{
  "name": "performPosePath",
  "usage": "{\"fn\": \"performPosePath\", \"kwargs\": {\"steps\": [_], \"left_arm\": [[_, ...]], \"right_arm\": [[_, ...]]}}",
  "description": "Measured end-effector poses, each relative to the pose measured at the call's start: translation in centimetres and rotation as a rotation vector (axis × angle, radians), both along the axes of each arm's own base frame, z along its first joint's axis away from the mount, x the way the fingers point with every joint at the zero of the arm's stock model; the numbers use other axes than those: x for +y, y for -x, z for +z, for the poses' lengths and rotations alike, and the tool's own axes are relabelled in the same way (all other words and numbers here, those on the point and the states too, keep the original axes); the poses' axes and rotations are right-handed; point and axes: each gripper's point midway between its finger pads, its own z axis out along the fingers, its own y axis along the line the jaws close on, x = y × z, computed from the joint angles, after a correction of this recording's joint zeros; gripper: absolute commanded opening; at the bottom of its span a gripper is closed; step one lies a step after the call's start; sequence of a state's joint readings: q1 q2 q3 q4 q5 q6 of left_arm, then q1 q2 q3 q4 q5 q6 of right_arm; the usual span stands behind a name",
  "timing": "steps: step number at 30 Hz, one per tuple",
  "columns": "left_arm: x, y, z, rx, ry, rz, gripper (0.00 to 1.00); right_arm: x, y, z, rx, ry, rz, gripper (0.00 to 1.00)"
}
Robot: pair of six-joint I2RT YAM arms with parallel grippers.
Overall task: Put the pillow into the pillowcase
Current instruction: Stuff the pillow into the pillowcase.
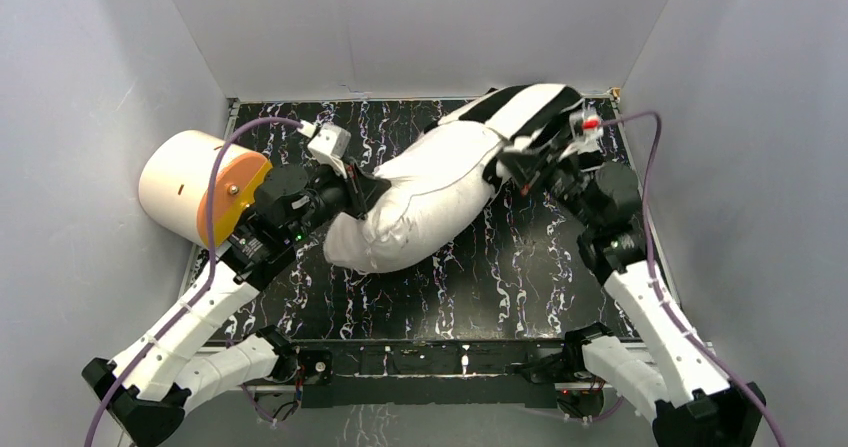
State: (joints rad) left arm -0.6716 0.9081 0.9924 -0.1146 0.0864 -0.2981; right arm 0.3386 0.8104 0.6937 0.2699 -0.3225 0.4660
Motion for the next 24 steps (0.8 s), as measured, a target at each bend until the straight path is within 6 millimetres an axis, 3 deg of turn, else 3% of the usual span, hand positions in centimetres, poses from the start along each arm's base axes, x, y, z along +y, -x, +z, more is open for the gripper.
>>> {"fn": "performPosePath", "kwargs": {"steps": [1, 3, 5, 7, 10, 14, 16, 18, 20, 24], "left_arm": [[-0.1, 0.0, 0.6, 0.007, 0.023, 0.002, 0.00], [-0.3, -0.3, 2.3, 0.037, 0.076, 0.028, 0.00], [-0.4, -1.1, 3.4, 0.050, 0.109, 0.069, 0.00], [-0.2, -2.4, 3.8, 0.062, 0.117, 0.131, 0.00], [0.7, -4.9, 1.8, 0.108, 0.077, 0.258, 0.00], [3.6, -9.1, -4.1, 0.263, 0.020, 0.433, 0.00], [6.2, -11.0, -8.0, 0.363, 0.022, 0.520, 0.04], [7.5, -11.8, -10.7, 0.437, 0.039, 0.561, 0.07], [10.0, -13.3, -11.2, 0.468, 0.098, 0.621, 0.09], [11.7, -14.0, -11.0, 0.515, 0.215, 0.615, 0.17]], "right_arm": [[0.2, -0.6, 2.5, -0.042, 0.009, 0.004, 0.00], [0.8, -1.9, 5.4, -0.090, 0.026, 0.019, 0.00], [1.8, -3.5, 7.4, -0.119, 0.043, 0.053, 0.00], [3.6, -5.9, 8.0, -0.112, 0.055, 0.109, 0.00], [6.2, -9.5, 6.4, -0.071, 0.060, 0.192, 0.01], [11.0, -14.3, -0.5, 0.059, 0.091, 0.289, 0.14], [12.8, -15.4, -4.3, 0.131, 0.114, 0.318, 0.29], [13.9, -16.2, -6.6, 0.177, 0.141, 0.333, 0.47], [14.7, -16.9, -6.6, 0.171, 0.171, 0.336, 0.57], [13.9, -16.7, -4.4, 0.105, 0.260, 0.302, 0.69]]}}
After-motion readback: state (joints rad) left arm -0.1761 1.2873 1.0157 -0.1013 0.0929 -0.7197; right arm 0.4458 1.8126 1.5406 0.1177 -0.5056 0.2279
